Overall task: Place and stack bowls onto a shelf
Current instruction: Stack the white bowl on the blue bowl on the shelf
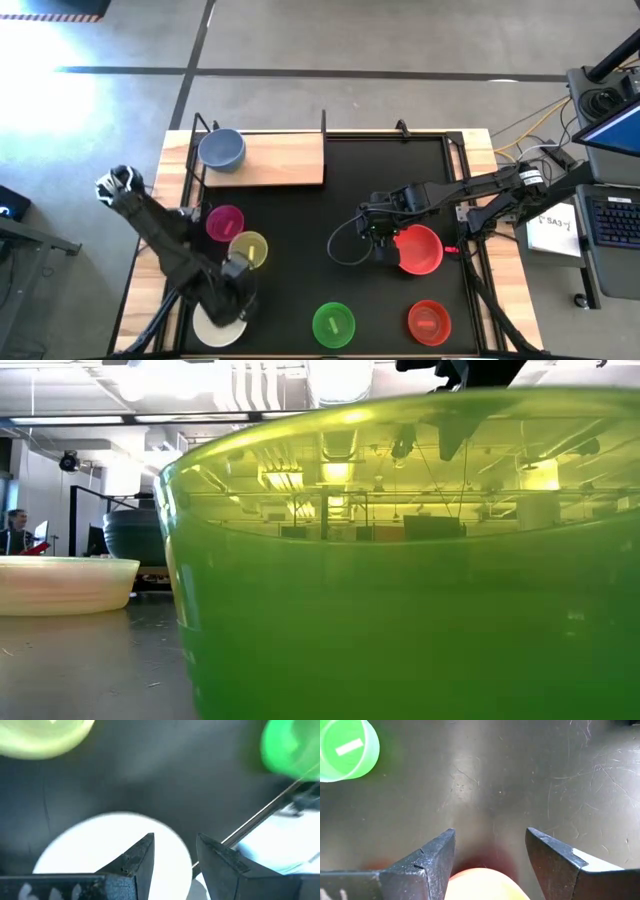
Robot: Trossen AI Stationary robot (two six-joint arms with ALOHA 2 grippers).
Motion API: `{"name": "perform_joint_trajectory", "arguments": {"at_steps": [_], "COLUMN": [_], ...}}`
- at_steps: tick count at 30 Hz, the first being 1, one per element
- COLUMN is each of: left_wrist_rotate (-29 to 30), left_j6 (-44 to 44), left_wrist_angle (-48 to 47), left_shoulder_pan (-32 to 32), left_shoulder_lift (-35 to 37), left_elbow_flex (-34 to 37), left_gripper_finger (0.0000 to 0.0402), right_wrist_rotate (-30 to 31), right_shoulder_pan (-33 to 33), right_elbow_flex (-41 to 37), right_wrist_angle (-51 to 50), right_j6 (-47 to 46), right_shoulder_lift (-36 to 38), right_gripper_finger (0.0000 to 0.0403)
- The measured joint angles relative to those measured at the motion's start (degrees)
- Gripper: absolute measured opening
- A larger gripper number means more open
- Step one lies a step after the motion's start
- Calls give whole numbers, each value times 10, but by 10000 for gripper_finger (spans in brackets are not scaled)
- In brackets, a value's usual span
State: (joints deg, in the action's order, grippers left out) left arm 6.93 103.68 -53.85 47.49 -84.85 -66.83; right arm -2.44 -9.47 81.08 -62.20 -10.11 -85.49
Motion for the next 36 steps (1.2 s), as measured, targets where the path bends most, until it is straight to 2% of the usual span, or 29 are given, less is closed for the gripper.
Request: {"name": "perform_joint_trajectory", "arguments": {"at_steps": [3,7,10,14,18,23,30,33,36], "left_wrist_rotate": [-36,-39,-42,-87,-107,-107,-105,-104,-104], "left_j6": [19,-3,-13,-19,-52,-67,-70,-72,-85], "left_wrist_angle": [12,13,-30,-95,-95,-102,-72,-61,-61], "left_shoulder_pan": [17,24,25,24,25,24,24,24,24], "left_shoulder_lift": [-40,-90,-132,-187,-218,-233,-237,-237,-237], "left_elbow_flex": [-11,-64,-110,-156,-188,-189,-146,-131,-121], "left_gripper_finger": [129,129,129,129,129,129,126,114,83], "right_wrist_rotate": [0,0,0,0,0,0,0,0,0], "right_shoulder_pan": [0,0,0,0,0,0,0,0,0], "right_elbow_flex": [0,0,0,0,0,0,0,0,0], "right_wrist_angle": [1,0,0,-1,-1,-2,-1,-1,-1], "right_j6": [0,-2,-14,-21,-24,-25,-28,-28,-27], "right_shoulder_lift": [0,0,0,0,0,0,0,0,0], "right_gripper_finger": [228,228,228,228,228,228,228,228,228]}}
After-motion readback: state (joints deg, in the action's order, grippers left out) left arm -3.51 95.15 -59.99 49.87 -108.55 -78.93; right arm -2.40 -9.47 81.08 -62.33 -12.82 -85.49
